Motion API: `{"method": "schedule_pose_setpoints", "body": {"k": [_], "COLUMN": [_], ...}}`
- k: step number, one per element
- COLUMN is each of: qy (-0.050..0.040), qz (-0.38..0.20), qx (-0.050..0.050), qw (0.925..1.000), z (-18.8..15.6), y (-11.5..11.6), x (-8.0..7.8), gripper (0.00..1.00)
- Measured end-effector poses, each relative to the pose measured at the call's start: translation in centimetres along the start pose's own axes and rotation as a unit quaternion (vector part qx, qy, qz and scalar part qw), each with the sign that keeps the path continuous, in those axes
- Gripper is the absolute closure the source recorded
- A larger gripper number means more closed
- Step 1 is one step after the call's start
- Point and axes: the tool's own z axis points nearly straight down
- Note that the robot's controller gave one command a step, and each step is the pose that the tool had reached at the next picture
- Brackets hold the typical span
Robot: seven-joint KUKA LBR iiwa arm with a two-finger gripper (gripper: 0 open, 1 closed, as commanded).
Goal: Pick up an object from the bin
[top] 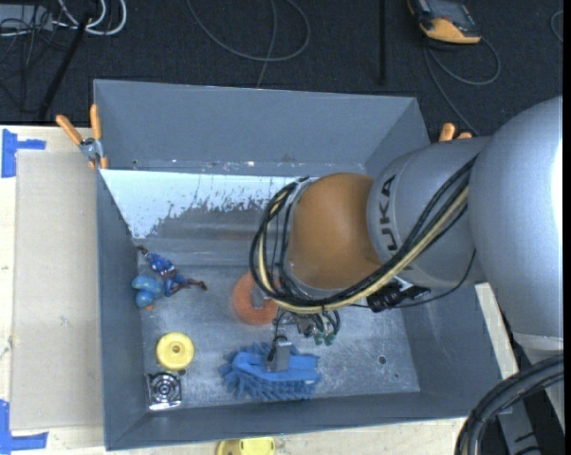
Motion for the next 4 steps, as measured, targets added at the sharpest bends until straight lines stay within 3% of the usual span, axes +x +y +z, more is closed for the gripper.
{"method": "schedule_pose_setpoints", "body": {"k": [1,2,3,4], "qy": [-0.003,-0.0029,-0.0017,0.0], "qz": [0.074,0.075,0.064,0.065], "qx": [-0.003,-0.003,-0.002,-0.002], "qw": [0.9972,0.9972,0.998,0.9979], "z": [1.0,1.0,-15.5,-15.3], "y": [-1.8,-1.8,-2.9,-2.9], "x": [-3.7,-3.7,-3.2,-3.2], "gripper": [1.0,1.0,1.0,1.0]}}
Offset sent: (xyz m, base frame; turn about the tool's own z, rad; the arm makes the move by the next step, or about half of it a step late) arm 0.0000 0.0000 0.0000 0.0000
